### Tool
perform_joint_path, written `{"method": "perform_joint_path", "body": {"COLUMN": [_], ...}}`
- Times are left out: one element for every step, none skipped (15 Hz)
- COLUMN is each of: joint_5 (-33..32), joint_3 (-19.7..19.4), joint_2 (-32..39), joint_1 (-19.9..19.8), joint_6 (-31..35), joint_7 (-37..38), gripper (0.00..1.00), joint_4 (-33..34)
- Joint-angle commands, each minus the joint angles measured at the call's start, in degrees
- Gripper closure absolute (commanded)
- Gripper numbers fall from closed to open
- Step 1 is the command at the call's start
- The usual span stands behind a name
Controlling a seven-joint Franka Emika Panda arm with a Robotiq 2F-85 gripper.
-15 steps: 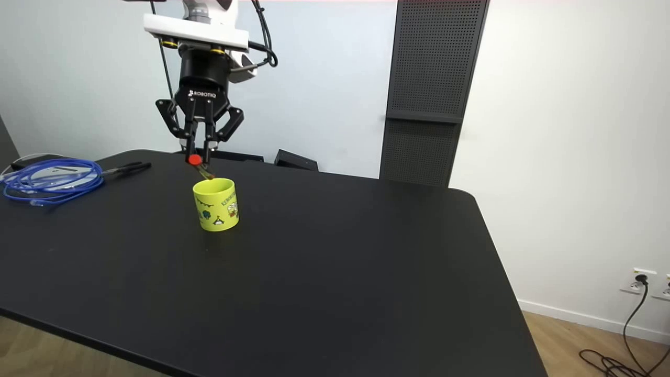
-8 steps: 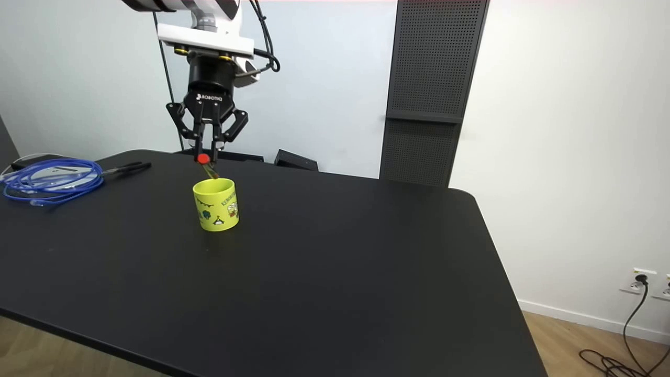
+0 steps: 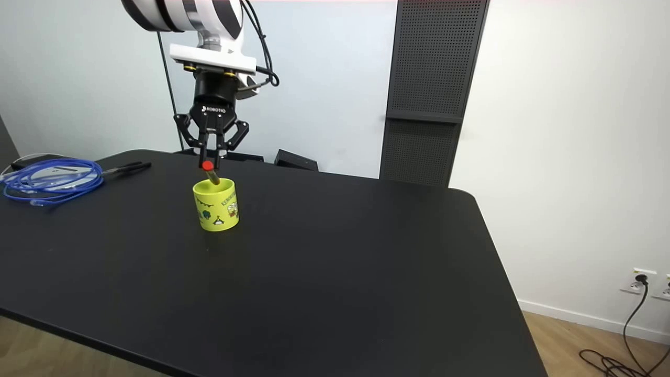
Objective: Put the orange marker in the mug
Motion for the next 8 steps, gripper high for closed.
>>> {"method": "perform_joint_path", "body": {"joint_5": [-1.0, -1.0, -0.9, -1.0, -0.9, -0.5, -0.4, -0.5], "joint_3": [0.3, 0.4, 0.4, 0.4, 0.4, 0.5, 0.6, 0.6], "joint_2": [3.9, 4.5, 5.1, 5.5, 5.8, 6.0, 6.1, 6.1], "joint_1": [0.6, 0.7, 0.7, 0.8, 0.8, 0.7, 0.6, 0.6], "joint_6": [-3.8, -4.4, -4.8, -5.2, -5.3, -5.4, -5.5, -5.5], "joint_7": [0.3, 0.1, 0.1, 0.1, 0.0, 0.0, -0.1, -0.2], "gripper": [0.79, 0.53, 0.53, 0.48, 0.4, 0.34, 0.26, 0.2], "joint_4": [6.2, 7.0, 7.8, 8.4, 8.9, 9.2, 9.5, 9.6]}}
